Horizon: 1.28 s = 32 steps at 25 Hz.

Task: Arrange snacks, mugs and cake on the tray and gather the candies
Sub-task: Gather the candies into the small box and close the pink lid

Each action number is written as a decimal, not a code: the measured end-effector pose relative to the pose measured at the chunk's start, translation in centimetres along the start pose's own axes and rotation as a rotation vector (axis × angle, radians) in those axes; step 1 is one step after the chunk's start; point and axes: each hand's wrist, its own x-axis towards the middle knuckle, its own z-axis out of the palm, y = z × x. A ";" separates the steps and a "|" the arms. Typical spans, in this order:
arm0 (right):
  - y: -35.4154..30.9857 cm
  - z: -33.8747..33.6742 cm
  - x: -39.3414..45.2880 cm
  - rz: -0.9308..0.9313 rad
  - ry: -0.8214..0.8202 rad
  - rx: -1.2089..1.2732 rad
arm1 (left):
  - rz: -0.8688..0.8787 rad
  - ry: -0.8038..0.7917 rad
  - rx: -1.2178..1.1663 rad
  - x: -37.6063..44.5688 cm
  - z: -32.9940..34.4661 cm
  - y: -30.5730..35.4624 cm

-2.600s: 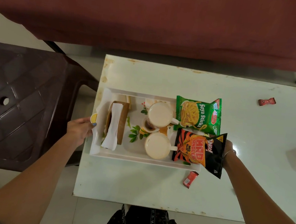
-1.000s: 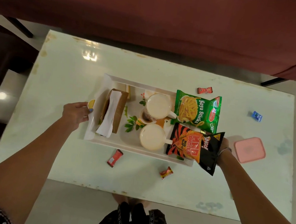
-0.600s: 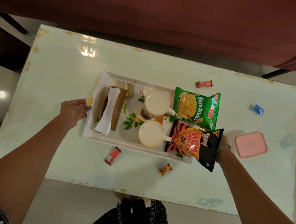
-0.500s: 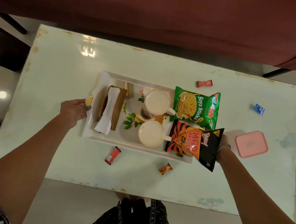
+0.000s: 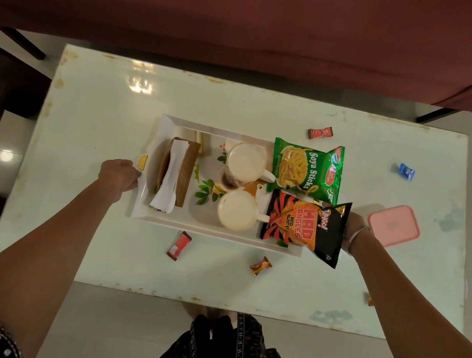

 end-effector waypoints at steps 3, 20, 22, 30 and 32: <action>-0.5 -1.2 -1.0 -0.089 0.065 -0.109 | 0.029 0.094 0.101 -0.8 -0.4 0.5; -1.5 -5.7 -11.5 -0.551 0.404 -0.296 | 0.733 -0.337 0.216 -21.9 7.7 0.5; -1.1 -7.0 -11.1 -0.538 0.369 -0.328 | 0.723 -0.437 0.210 -23.8 9.8 0.0; -0.9 -11.8 -6.9 -0.496 0.245 -0.610 | 0.548 -0.544 0.099 -29.4 21.4 -1.7; -1.1 -12.7 -5.5 -0.477 0.190 -0.685 | 0.499 -0.542 0.060 -30.2 24.3 -2.1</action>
